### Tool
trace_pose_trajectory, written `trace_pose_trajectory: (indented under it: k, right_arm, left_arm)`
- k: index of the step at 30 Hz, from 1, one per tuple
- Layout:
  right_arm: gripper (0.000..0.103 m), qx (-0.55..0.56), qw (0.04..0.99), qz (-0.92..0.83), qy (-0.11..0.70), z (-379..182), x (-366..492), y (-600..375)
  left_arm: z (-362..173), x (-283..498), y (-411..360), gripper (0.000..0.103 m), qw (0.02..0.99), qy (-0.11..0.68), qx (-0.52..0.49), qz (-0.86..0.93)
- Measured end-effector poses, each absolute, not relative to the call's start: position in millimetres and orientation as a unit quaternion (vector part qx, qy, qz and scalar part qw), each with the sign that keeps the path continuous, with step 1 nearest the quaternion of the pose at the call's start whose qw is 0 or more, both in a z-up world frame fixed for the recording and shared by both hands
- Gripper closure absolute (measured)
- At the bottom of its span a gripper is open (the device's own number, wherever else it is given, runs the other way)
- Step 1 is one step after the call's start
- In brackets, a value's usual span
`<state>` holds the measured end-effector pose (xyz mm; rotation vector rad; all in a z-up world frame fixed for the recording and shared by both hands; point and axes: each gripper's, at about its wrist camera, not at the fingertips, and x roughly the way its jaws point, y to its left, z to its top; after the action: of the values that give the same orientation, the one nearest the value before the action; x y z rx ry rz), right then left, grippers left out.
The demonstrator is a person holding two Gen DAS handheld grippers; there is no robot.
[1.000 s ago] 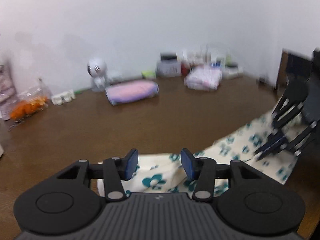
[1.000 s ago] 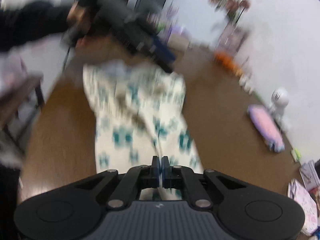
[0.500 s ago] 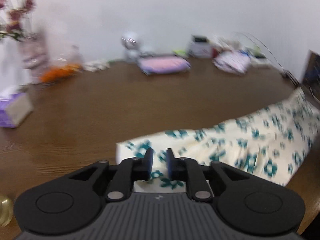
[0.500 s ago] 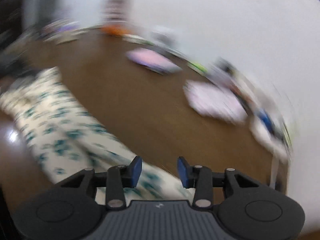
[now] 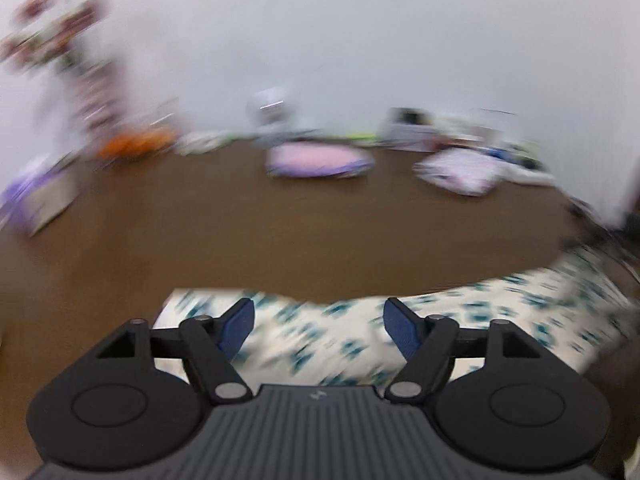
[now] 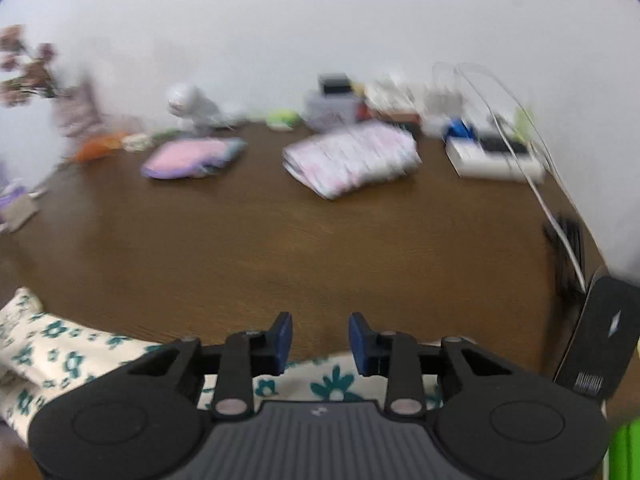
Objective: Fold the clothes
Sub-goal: 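Release the folded garment with both grippers and reposition over it, then grasp the garment's white-lined end with the right gripper and lift it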
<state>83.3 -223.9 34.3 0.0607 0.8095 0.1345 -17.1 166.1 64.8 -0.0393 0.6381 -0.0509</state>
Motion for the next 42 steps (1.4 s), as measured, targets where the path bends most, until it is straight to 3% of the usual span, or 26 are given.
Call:
trace_pose_trajectory:
  k: [5, 8, 11, 21, 26, 28, 29, 31, 34, 37, 39, 41, 42]
  right_arm:
    - [0.072, 0.023, 0.929, 0.002, 0.369, 4, 40, -217]
    - [0.07, 0.026, 0.946, 0.002, 0.324, 14, 9, -206]
    - [0.059, 0.007, 0.952, 0.112, 0.283, 32, -11, -181]
    - [0.058, -0.056, 0.931, 0.212, 0.29, 16, -32, -129]
    - [0.058, -0.109, 0.923, 0.266, 0.255, 29, -46, -125]
    - [0.053, -0.159, 0.905, 0.318, 0.233, 40, -46, -109]
    - [0.044, -0.181, 0.893, 0.345, 0.225, 45, -43, -99]
    - [0.036, -0.212, 0.863, 0.403, 0.219, 52, -29, -72]
    - [0.031, -0.229, 0.81, 0.485, 0.237, 54, 7, -17]
    - [0.032, -0.231, 0.797, 0.483, 0.278, 42, 53, 43]
    - [0.033, -0.226, 0.791, 0.478, 0.306, 35, 81, 74]
    - [0.037, -0.21, 0.787, 0.472, 0.336, 28, 106, 94]
    - [0.053, -0.204, 0.786, 0.469, 0.348, 23, 112, 100]
  left_arm:
    - [53, -36, 177, 0.029, 0.933, 0.341, -0.082, 0.075]
    - [54, -51, 184, 0.019, 0.932, 0.332, -0.092, 0.112]
    - [55, -66, 192, 0.004, 0.931, 0.319, -0.106, 0.145]
    - [56, -110, 218, 0.0, 0.918, 0.281, -0.146, 0.238]
    - [49, -115, 223, 0.0, 0.91, 0.292, -0.157, 0.249]
    - [45, -122, 228, 0.0, 0.907, 0.296, -0.172, 0.246]
    - [43, -125, 230, 0.0, 0.906, 0.298, -0.179, 0.241]
    - [40, -129, 234, 0.0, 0.905, 0.303, -0.188, 0.233]
    - [36, -135, 238, 0.001, 0.903, 0.311, -0.198, 0.22]
    - [36, -135, 233, 0.012, 0.907, 0.325, -0.202, 0.177]
    - [35, -131, 225, 0.035, 0.909, 0.339, -0.188, 0.152]
    - [33, -125, 219, 0.045, 0.912, 0.346, -0.172, 0.139]
    - [31, -121, 216, 0.058, 0.913, 0.347, -0.164, 0.135]
